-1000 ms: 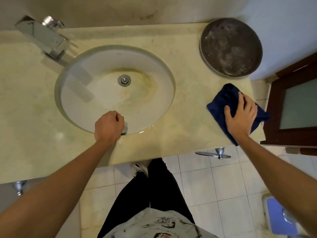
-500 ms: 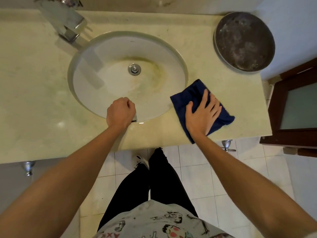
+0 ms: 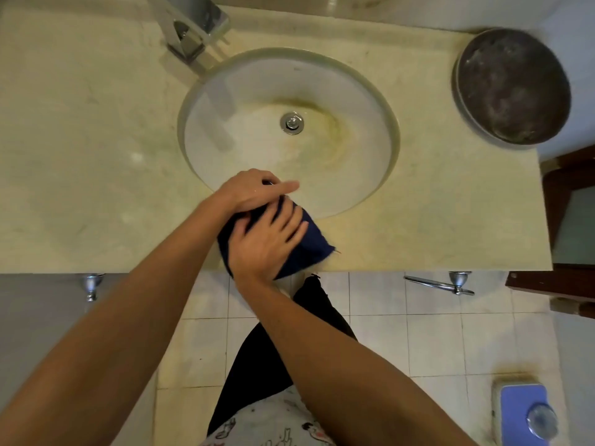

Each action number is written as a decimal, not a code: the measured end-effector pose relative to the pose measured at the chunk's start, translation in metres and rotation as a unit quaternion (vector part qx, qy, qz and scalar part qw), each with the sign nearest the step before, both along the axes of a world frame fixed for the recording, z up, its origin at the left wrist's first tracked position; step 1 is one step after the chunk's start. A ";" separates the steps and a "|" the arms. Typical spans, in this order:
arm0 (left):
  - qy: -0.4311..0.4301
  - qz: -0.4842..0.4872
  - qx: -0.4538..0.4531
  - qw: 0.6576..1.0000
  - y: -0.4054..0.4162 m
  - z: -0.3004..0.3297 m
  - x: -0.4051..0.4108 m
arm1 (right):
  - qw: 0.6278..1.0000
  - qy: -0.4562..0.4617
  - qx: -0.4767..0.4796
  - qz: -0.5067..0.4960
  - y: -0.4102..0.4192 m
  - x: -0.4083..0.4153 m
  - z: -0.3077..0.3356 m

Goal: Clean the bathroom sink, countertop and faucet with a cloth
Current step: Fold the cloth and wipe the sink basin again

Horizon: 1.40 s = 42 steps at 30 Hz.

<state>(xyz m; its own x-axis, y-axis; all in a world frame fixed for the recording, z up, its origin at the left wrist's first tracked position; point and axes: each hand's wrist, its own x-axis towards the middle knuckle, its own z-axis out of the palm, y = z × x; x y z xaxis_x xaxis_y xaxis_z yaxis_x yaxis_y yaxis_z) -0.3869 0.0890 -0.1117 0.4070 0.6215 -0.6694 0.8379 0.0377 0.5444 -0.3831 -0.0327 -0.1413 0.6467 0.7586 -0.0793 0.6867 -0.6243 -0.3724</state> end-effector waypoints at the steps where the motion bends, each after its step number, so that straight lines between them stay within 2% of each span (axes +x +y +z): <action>1: 0.031 -0.031 0.025 0.999 0.008 0.004 -0.010 | 1.000 0.009 -0.009 0.015 0.008 -0.013 0.002; 4: 0.062 -0.045 0.042 0.996 0.035 0.020 -0.040 | 0.995 0.066 -0.009 0.077 0.028 -0.036 0.007; 6: 0.067 -0.054 0.037 0.996 0.051 0.028 -0.056 | 0.986 0.129 0.029 0.105 0.033 -0.038 0.012; 9: 0.057 -0.055 0.001 0.997 0.061 0.034 -0.067 | 0.955 0.246 0.109 0.127 0.027 -0.007 0.024; 10: 0.055 -0.061 -0.011 0.997 0.063 0.036 -0.067 | 0.950 0.255 0.122 0.129 0.024 0.011 0.024; 11: 0.056 -0.071 -0.019 0.996 0.064 0.039 -0.065 | 0.957 0.231 0.117 0.134 0.022 0.032 0.022; 13: 0.069 -0.091 -0.014 0.993 0.065 0.041 -0.063 | 0.974 0.156 0.033 0.163 0.023 0.072 0.015; 15: 0.077 -0.092 0.007 0.993 0.066 0.044 -0.062 | 0.965 0.157 -0.067 0.198 0.027 0.100 0.011; 16: 0.074 -0.086 0.017 0.993 0.066 0.047 -0.062 | 0.957 0.180 -0.083 0.212 0.031 0.110 0.011; 19: 0.042 -0.045 0.019 0.998 0.059 0.060 -0.063 | 0.926 0.317 -0.041 0.200 0.035 0.128 0.021; 22: -0.026 0.021 -0.018 0.999 0.046 0.082 -0.067 | 0.879 0.440 0.001 0.184 0.031 0.146 0.044; 26: -0.126 0.036 -0.046 0.990 0.024 0.126 -0.056 | 0.836 0.506 -0.006 0.215 0.023 0.178 0.101; 30: -0.221 0.025 -0.082 0.972 0.003 0.167 -0.028 | 0.825 0.501 -0.027 0.259 0.012 0.228 0.173; 34: -0.291 0.023 -0.092 0.952 -0.010 0.183 0.013 | 0.849 0.455 -0.037 0.264 0.008 0.276 0.227; 38: -0.311 0.036 -0.062 0.948 -0.006 0.182 0.055 | 0.888 0.386 -0.019 0.250 0.011 0.318 0.245; 42: -0.298 0.017 -0.051 0.953 -0.010 0.155 0.084 | 0.886 0.399 -0.050 0.232 0.005 0.348 0.240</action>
